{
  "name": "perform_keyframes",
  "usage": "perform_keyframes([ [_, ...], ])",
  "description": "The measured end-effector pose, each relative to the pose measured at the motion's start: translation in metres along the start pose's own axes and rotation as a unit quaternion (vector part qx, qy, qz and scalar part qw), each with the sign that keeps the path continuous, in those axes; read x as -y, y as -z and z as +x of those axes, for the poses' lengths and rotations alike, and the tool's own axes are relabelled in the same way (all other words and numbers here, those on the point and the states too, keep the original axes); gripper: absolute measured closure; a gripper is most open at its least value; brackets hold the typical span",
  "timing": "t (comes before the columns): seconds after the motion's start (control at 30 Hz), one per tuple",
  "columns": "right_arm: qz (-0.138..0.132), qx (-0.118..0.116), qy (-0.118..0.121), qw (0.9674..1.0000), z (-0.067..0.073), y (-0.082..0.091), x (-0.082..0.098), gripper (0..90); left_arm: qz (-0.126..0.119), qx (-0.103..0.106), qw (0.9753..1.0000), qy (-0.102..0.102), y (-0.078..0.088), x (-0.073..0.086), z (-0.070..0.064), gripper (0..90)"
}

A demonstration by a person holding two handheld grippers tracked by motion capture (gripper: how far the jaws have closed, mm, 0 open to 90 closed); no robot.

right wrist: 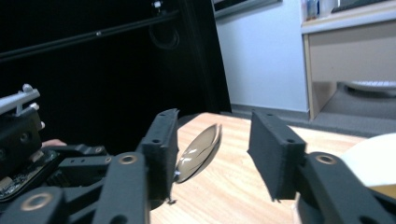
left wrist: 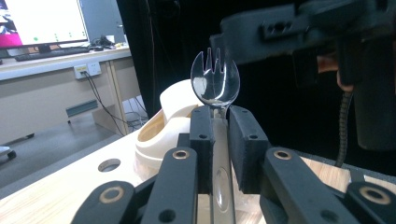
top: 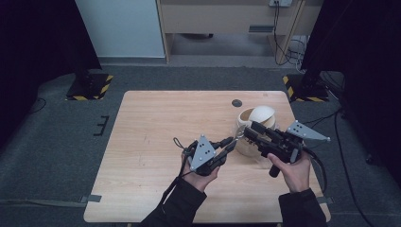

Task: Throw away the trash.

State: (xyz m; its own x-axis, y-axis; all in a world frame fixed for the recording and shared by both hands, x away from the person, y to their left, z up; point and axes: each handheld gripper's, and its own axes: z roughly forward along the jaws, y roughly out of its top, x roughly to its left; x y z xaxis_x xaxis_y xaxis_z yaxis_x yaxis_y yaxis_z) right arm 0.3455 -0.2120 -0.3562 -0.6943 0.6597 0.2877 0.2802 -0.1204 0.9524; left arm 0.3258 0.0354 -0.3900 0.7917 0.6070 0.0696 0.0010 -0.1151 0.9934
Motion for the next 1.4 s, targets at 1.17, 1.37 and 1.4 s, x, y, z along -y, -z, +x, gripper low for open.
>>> perform_keyframes([
  [1.17, -0.039, 0.045, 0.03, 0.9978, -0.013, -0.007, -0.024, 85.9, 0.208, -0.057, 0.9718, 0.095, 0.096, 0.086, 0.083, 27.8],
  [1.37, -0.056, 0.072, 0.043, 0.9949, -0.021, -0.016, -0.038, 85.9, 0.291, -0.076, 0.9456, 0.124, 0.104, 0.128, 0.108, 22.7],
  [1.4, -0.057, 0.077, 0.046, 0.9943, -0.022, -0.018, -0.04, 85.9, 0.296, -0.08, 0.9436, 0.124, 0.104, 0.131, 0.111, 22.2],
])
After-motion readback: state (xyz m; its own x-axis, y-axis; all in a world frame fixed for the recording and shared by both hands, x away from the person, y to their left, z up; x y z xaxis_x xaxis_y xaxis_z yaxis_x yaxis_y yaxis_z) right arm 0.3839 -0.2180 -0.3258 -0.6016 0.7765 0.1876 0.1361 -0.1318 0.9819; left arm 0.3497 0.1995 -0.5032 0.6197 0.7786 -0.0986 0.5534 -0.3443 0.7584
